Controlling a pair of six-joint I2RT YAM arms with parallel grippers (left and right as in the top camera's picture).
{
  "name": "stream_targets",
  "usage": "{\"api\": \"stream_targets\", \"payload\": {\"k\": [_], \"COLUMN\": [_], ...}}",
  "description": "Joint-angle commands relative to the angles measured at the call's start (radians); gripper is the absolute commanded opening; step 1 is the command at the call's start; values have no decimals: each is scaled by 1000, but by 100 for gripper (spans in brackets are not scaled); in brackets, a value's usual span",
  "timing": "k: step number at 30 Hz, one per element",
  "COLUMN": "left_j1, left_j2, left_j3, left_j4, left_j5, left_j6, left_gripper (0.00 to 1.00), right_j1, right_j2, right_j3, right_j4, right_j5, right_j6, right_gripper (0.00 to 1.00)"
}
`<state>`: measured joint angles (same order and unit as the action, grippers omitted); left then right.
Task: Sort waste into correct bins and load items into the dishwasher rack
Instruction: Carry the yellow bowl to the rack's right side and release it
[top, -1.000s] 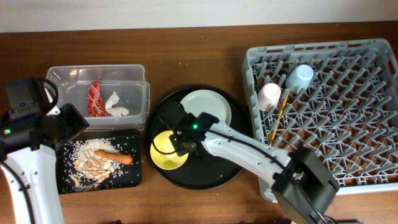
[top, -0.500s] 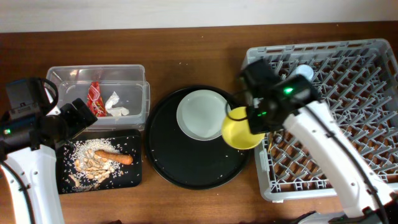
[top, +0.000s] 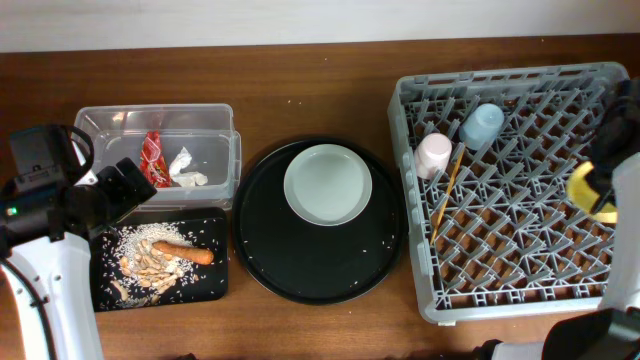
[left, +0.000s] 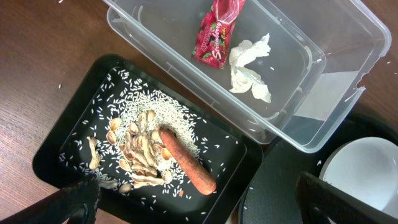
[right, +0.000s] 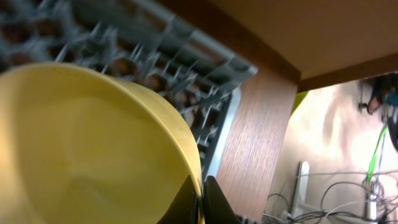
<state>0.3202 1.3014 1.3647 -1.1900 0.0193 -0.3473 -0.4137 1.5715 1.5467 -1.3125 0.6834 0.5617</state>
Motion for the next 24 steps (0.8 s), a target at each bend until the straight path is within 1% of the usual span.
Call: {"api": "stream_targets", "payload": {"k": [1, 4, 7, 10, 13, 15, 16, 17, 19, 20, 22, 24], "left_j1": [-4, -3, -3, -3, -3, -3, -3, -3, -3, -3, -3, -3], "left_j2": [0, 0, 0, 0, 0, 0, 0, 0, 0, 0, 0, 0], "left_j3": [-5, -5, -5, -5, -5, -5, -5, -5, -5, -5, -5, -5], "left_j4": [-1, -1, -1, -1, -1, -1, -1, -1, -1, -1, -1, -1], "left_j5": [4, 4, 3, 4, 4, 3, 3, 4, 4, 4, 4, 4], "left_j6": [1, 1, 1, 1, 1, 1, 1, 1, 1, 1, 1, 1], "left_gripper": [100, 99, 99, 99, 99, 99, 99, 99, 99, 99, 99, 99], "right_j1": [-95, -137, -119, -37, 95, 122, 142, 146, 149, 153, 160, 160], "right_j2": [84, 182, 211, 212, 225, 237, 263, 275, 287, 287, 287, 287], "right_j3": [12, 11, 10, 9, 4, 1, 1, 1, 1, 1, 1, 1], "right_j4": [15, 8, -15, -60, -156, -175, -214, -216, -217, -220, -226, -240], "right_j5": [77, 80, 86, 154, 269, 272, 272, 272, 277, 309, 383, 401], "right_j6": [-6, -92, -113, -120, -121, -156, -203, -270, -482, -506, -510, -666], "right_gripper": [4, 4, 4, 4, 4, 4, 4, 4, 4, 4, 4, 4]}}
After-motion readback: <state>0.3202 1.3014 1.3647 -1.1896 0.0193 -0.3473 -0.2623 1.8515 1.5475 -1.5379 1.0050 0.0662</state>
